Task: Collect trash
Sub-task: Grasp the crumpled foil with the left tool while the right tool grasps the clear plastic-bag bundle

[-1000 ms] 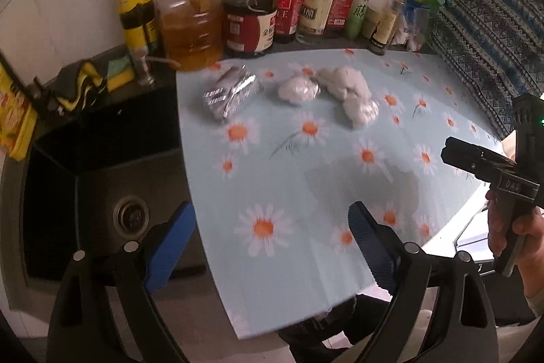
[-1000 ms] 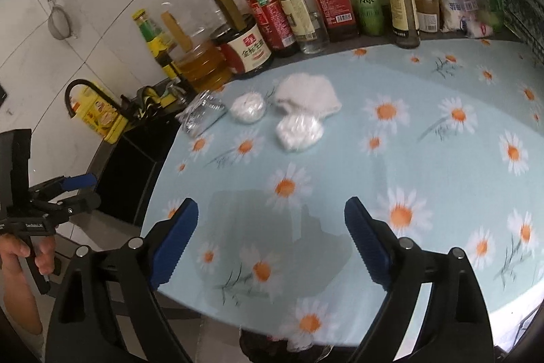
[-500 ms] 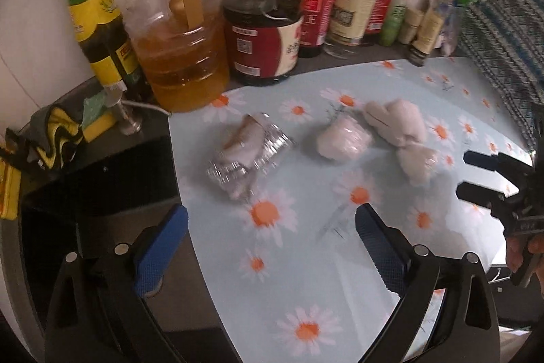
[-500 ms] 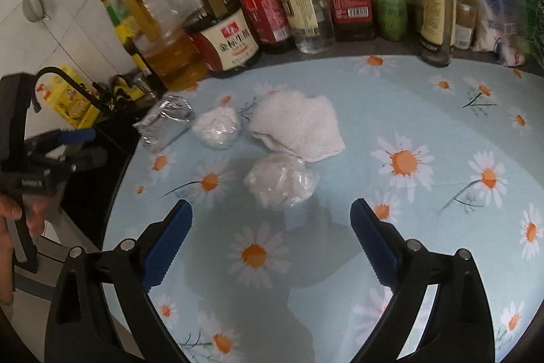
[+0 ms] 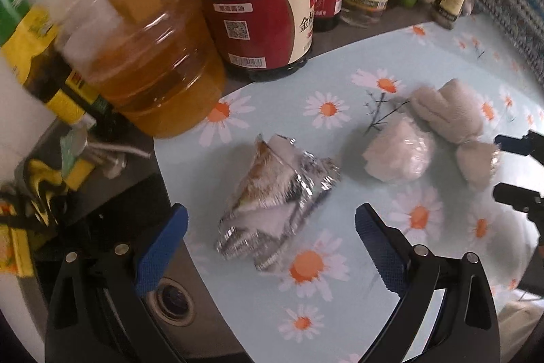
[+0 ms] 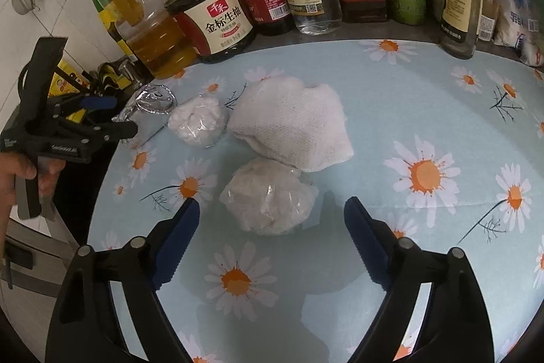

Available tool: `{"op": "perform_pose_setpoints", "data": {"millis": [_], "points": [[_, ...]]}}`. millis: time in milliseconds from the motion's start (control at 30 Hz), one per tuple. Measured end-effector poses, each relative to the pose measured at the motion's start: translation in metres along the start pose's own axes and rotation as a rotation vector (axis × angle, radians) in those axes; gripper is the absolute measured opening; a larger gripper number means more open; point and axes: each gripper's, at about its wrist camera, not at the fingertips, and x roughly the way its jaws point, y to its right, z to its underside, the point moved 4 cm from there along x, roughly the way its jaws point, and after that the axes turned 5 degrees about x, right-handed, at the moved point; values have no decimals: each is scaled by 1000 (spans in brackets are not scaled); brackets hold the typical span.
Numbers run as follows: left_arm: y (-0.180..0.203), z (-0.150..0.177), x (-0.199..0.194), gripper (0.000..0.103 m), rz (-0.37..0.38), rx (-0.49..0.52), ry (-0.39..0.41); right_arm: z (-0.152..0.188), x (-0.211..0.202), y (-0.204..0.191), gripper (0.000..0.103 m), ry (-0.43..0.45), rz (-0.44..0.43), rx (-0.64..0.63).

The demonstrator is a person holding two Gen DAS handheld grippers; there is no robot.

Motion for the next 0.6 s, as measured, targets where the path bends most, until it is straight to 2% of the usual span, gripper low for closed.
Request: {"op": "perform_pose_setpoints", "data": {"millis": [167,333,367,433,533,600], "points": [[7,-7,12,96,-26,70,-19,0,6,-3,78,-16,-1,-5],[14,-11,19,94,-87,130,-22,0,10,-2,65,-32,-8,-1],[15,-11,21,94,-73,123,-26,0,10,-2,63,-32,-6,-4],[16,-10,26,80,-56,120,-46,-1,11,-2,62,-31,-10,-8],[13,-8,32,65,-45,106,-61,-1,11,-3,60,-29,-14,-12],[13,-7,34,63,-36,93,-59,0,10,-3,60,-26,-21,-17]]}}
